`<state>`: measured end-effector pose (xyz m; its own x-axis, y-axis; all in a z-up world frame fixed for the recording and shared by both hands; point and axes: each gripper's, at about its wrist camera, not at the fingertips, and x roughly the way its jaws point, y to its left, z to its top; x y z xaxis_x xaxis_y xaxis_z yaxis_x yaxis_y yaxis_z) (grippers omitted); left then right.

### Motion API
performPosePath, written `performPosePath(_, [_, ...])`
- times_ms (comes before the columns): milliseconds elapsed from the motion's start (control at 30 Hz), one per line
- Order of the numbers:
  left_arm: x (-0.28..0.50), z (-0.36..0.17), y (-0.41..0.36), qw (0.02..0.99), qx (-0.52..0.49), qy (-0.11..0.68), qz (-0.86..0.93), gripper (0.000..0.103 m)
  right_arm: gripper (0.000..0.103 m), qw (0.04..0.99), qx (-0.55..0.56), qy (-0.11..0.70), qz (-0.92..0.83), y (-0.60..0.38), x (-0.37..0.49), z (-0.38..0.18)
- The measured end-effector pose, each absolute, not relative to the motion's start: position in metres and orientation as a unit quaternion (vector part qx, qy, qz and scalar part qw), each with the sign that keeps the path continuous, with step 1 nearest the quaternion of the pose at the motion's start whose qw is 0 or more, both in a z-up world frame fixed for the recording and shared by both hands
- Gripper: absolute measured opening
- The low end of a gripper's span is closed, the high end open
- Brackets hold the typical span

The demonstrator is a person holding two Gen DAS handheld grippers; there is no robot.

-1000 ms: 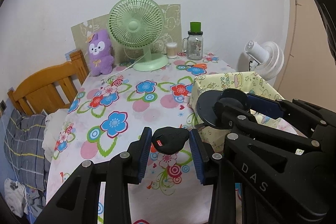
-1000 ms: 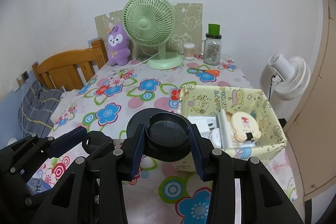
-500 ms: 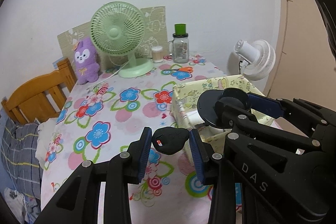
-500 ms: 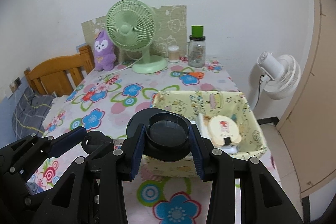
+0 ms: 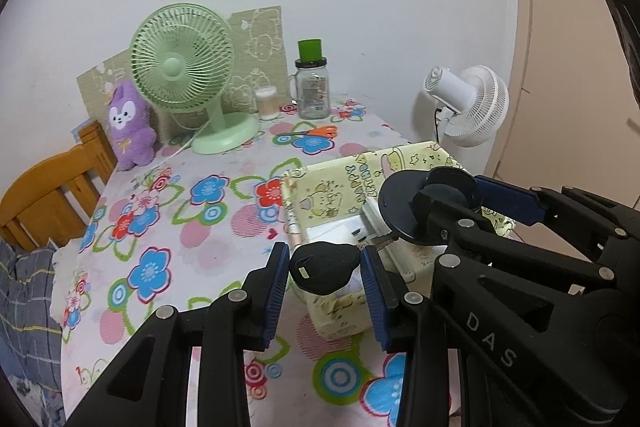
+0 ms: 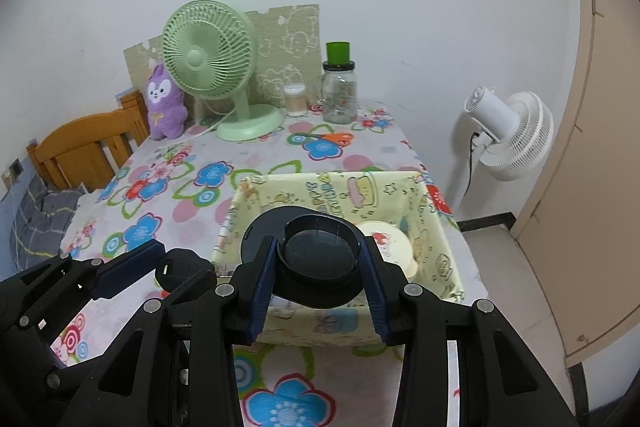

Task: Organize rigid objects
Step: 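Carry the black key in the left tool while the right tool carries the rubber disc to the box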

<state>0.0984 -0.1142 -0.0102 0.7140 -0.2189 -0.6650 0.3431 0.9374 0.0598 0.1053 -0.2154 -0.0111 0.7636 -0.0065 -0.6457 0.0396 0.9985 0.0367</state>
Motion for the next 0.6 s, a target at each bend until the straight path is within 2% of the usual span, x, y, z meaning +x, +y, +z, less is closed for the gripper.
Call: performPosePath(600, [0.130,-0.031,-0.149,0.907,0.116,0.365,-0.178,0.037,0.044,0.927,0.046,0.370,-0.049,-0.255,0.131,-0.035])
